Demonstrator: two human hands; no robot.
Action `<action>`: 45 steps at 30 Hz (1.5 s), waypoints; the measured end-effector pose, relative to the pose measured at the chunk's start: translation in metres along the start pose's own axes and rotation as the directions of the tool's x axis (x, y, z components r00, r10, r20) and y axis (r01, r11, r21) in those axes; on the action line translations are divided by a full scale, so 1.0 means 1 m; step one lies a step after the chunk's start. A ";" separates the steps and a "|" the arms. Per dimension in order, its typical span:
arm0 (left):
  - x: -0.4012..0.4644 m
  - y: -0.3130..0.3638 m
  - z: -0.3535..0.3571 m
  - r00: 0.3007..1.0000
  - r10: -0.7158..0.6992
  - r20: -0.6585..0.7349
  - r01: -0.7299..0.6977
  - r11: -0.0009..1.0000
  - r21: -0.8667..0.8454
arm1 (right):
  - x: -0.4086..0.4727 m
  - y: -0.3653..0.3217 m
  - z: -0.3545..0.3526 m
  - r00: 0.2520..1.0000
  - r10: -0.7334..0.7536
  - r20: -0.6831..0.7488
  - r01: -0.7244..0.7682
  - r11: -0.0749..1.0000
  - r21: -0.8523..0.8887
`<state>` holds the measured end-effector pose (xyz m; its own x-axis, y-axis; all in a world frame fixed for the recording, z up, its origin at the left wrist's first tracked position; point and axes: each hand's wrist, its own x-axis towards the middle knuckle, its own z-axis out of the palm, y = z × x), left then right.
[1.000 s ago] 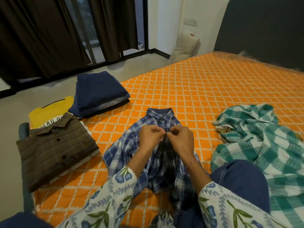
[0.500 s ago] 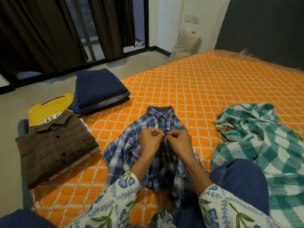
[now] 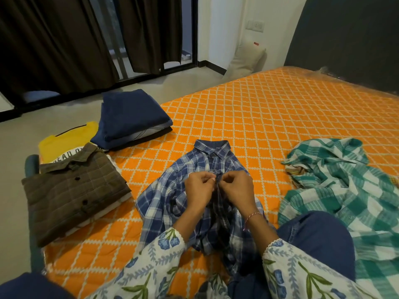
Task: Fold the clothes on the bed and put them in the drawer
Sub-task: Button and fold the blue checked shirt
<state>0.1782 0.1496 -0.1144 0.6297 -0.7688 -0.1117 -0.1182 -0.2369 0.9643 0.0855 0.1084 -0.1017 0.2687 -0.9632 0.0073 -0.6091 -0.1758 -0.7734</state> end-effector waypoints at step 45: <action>0.026 -0.071 0.016 0.969 -0.033 0.247 -0.103 0.850 0.516 | 0.014 0.053 0.009 0.993 0.099 0.064 -0.093 0.991 -0.097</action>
<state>0.1908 0.1370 -0.1899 0.4243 -0.8834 -0.1990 -0.5614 -0.4291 0.7076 0.0634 0.0878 -0.1487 0.2541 -0.9609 -0.1102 -0.7009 -0.1044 -0.7056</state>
